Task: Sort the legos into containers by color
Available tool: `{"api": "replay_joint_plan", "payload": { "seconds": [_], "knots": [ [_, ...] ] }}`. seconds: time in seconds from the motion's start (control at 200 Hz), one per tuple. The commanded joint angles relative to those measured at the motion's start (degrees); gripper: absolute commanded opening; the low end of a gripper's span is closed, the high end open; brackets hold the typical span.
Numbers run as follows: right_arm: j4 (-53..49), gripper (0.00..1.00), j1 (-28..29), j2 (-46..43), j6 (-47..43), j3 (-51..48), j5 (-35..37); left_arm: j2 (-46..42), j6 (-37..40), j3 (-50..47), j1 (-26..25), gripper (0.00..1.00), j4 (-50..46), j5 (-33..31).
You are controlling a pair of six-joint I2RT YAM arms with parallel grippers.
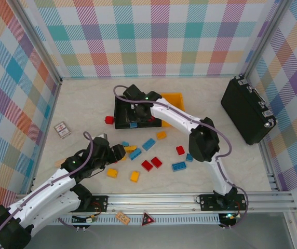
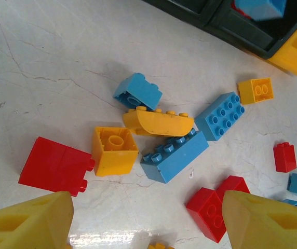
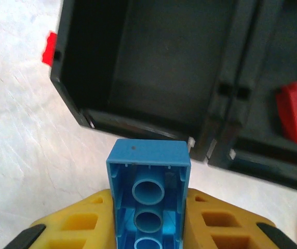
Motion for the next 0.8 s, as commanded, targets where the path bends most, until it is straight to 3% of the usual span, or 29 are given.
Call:
{"api": "replay_joint_plan", "payload": {
  "seconds": [0.0,0.25,0.46,0.62,0.795],
  "knots": [
    [-5.7,0.29,0.3,5.7,-1.5,8.4,0.1,-1.3,-0.7,-0.8,0.7,0.75,-1.8,1.0],
    [-9.5,0.3,-1.1,15.7,-1.7,24.0,1.0,-3.4,-1.7,-2.3,0.8,0.75,-2.5,1.4],
    [-8.4,0.31,-2.5,17.8,-1.7,27.1,0.3,-3.8,-2.0,-3.0,0.7,0.76,-2.1,1.6],
    [-8.7,0.46,-2.5,18.3,-2.0,28.3,0.7,-3.7,-2.3,-3.0,0.7,0.75,-1.8,1.9],
    [-9.7,0.47,-2.4,16.5,-2.4,28.2,1.0,-3.9,-2.5,-2.8,0.7,0.75,-1.6,2.1]
  ]
}}
